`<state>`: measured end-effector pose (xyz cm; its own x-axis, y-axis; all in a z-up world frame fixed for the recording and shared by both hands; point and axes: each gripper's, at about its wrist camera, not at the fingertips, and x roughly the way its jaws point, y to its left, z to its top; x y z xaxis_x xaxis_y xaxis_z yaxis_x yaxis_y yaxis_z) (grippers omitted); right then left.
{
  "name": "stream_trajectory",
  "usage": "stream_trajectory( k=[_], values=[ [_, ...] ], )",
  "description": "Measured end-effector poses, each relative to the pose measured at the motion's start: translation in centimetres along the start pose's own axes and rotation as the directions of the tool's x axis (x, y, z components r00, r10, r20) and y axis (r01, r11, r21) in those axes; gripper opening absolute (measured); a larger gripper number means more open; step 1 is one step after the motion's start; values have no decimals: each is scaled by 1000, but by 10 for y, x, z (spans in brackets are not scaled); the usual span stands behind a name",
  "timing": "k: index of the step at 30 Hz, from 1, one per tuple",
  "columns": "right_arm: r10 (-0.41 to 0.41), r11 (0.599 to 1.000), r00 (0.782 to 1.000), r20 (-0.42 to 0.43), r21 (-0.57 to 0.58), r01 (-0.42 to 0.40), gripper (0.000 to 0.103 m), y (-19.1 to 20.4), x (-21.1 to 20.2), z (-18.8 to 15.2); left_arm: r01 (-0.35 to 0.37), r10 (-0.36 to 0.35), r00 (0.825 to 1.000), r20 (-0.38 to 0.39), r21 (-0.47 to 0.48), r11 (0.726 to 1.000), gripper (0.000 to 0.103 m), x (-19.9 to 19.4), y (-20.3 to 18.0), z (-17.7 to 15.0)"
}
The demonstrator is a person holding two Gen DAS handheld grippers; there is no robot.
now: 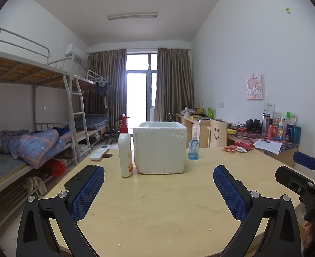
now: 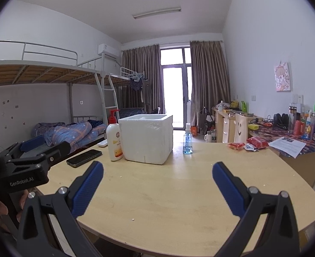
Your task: Organize soft objects
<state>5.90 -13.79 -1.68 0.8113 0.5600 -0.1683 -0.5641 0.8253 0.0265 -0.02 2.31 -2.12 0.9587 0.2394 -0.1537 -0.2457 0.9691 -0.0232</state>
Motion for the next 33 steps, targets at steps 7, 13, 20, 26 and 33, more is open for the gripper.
stream_trajectory(
  k=[7, 13, 20, 26, 33],
  values=[
    [-15, 1000, 1000, -7, 4, 15, 103, -3, 4, -2, 6, -6, 1000, -9, 5, 1000, 102, 1, -1, -1],
    [-24, 1000, 1000, -11, 12, 24, 103, -3, 5, -3, -2, 2, 1000, -11, 7, 1000, 102, 2, 1, -1],
    [-26, 1000, 999, -20, 16, 27, 103, -5, 5, -5, 2, -2, 1000, -7, 11, 1000, 102, 2, 1, -1],
    [-22, 1000, 999, -24, 13, 22, 103, -4, 6, -4, 1, -1, 1000, -8, 8, 1000, 102, 1, 1, -2],
    [-26, 1000, 999, -26, 9, 26, 103, -4, 6, -5, -3, 3, 1000, -8, 9, 1000, 102, 0, 2, -2]
  ],
)
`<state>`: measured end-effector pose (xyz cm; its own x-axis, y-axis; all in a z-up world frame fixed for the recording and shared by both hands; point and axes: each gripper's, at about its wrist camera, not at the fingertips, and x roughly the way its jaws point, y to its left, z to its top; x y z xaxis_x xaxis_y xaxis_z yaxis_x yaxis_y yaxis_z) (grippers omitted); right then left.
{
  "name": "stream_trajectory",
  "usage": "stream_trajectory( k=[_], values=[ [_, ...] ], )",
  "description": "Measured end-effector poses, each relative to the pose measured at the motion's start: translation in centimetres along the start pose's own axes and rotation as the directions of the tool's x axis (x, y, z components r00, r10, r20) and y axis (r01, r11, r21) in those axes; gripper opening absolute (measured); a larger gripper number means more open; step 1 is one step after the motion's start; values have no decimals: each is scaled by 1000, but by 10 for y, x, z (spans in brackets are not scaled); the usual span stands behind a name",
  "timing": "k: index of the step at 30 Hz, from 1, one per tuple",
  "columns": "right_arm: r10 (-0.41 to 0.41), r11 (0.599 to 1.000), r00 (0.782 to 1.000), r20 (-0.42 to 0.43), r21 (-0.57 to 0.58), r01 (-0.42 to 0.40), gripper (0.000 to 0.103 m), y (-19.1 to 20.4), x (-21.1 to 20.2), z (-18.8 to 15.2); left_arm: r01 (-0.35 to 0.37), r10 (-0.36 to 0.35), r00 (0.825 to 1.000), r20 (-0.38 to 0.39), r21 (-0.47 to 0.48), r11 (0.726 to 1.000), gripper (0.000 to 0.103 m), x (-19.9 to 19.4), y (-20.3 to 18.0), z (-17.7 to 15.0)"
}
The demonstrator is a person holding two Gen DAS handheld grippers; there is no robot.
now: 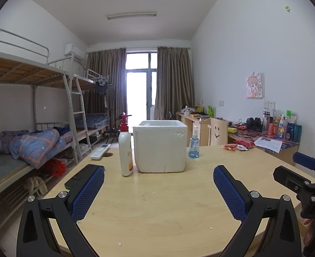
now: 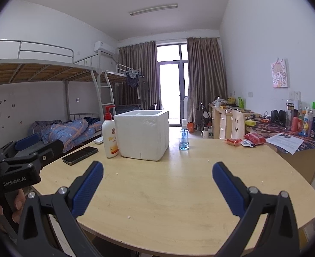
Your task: Organize soft objects
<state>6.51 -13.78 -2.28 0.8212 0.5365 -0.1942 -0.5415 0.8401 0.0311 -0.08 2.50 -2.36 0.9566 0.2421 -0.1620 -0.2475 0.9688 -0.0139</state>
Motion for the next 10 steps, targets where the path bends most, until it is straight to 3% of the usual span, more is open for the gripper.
stream_trajectory(
  k=[10],
  values=[
    [3, 1000, 1000, -4, -4, -3, 103, -1, 1, -1, -1, 1, 1000, -1, -5, 1000, 102, 0, -1, -1]
  ],
)
